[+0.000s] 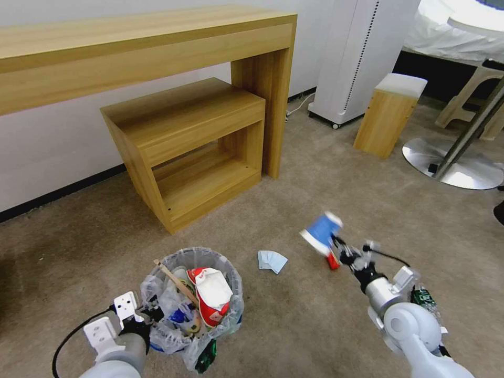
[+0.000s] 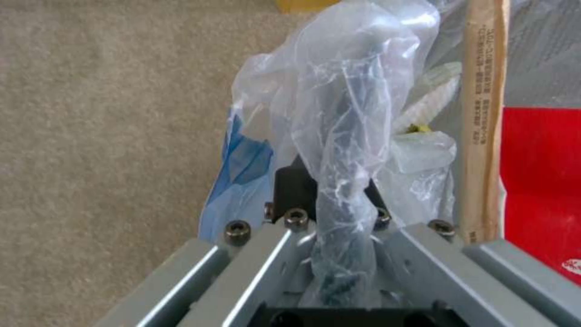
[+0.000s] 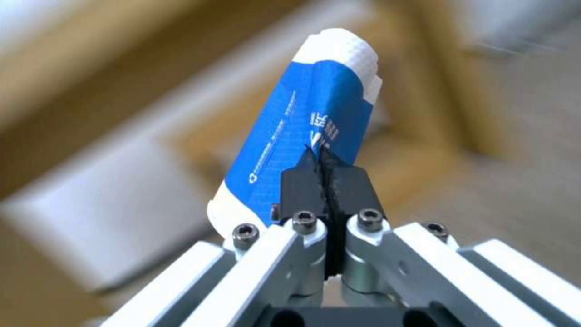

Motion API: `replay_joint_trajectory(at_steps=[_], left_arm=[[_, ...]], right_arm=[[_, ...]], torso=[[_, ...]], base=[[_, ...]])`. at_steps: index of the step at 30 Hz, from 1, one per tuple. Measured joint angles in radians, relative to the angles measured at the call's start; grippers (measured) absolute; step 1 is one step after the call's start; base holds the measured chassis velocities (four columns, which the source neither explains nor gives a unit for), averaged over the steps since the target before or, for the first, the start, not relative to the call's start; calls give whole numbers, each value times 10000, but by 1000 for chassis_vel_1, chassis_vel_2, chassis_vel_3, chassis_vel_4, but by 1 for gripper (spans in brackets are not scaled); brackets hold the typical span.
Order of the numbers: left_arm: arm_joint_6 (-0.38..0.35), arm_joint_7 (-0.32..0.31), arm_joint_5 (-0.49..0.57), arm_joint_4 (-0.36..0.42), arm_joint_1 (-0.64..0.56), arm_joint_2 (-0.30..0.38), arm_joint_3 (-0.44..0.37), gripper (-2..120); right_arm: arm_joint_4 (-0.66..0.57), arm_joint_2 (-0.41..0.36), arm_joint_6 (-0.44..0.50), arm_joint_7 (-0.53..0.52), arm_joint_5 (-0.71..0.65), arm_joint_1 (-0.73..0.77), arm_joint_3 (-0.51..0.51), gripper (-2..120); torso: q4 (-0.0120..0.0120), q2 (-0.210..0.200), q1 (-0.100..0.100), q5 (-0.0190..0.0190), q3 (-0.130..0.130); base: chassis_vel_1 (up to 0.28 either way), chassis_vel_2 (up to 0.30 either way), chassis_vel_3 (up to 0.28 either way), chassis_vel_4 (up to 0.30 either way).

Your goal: Pick up the trash bin and place the garbage on the floor into it.

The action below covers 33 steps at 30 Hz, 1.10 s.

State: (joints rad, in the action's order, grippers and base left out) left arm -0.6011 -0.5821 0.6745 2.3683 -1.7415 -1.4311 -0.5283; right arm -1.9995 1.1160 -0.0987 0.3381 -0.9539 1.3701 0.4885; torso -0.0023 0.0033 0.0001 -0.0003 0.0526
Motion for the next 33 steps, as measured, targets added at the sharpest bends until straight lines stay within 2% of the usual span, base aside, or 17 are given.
replay_joint_trajectory(at_steps=[1,2,3,5,6,7,10,11,15,22,33], left_arm=[[6,26,-128,-12,4,-101,141,0],[6,42,-186,-12,6,-144,203,0],[6,42,-186,-12,6,-144,203,0],[7,80,-323,-2,8,-232,333,0],[8,111,-441,36,10,-296,455,0],[8,111,-441,36,10,-296,455,0],[10,165,-656,143,1,-351,670,0],[10,165,-656,143,1,-351,670,0],[10,202,-902,257,20,-355,865,0],[11,282,-1185,268,24,-374,1046,0],[11,320,-1275,319,45,-413,1191,0]], right_arm=[[-360,-75,230,1001,-114,-119,-345,0],[-489,-86,314,1507,-148,-208,-596,0],[-489,-86,314,1507,-148,-208,-596,0],[-545,-80,447,2538,-182,-411,-1155,0],[-407,-3,535,3393,-182,-637,-1659,0],[-407,-3,535,3393,-182,-637,-1659,0],[370,200,582,4828,-102,-1215,-2613,0],[370,200,582,4828,-102,-1215,-2613,0],[1452,365,620,5397,-72,-2024,-3777,0],[2445,761,698,5341,-184,-2761,-4798,0],[2669,638,336,4695,351,-2707,-5352,0]], torso=[[0,0,0,-1,0],[1,0,0,0,0],[1,0,0,0,0],[1,-1,0,2,0],[0,-1,0,1,0],[0,-1,0,1,0],[0,-1,0,4,1],[0,-1,0,4,1],[0,0,0,1,1],[0,-1,0,2,2],[-1,-1,0,2,2]], base=[[0,0,0,0],[0,0,0,0],[0,0,0,0],[0,0,0,0],[0,0,0,0],[0,0,0,0],[0,0,0,0],[0,0,0,0],[0,0,0,0],[0,0,0,0],[0,0,0,0]])
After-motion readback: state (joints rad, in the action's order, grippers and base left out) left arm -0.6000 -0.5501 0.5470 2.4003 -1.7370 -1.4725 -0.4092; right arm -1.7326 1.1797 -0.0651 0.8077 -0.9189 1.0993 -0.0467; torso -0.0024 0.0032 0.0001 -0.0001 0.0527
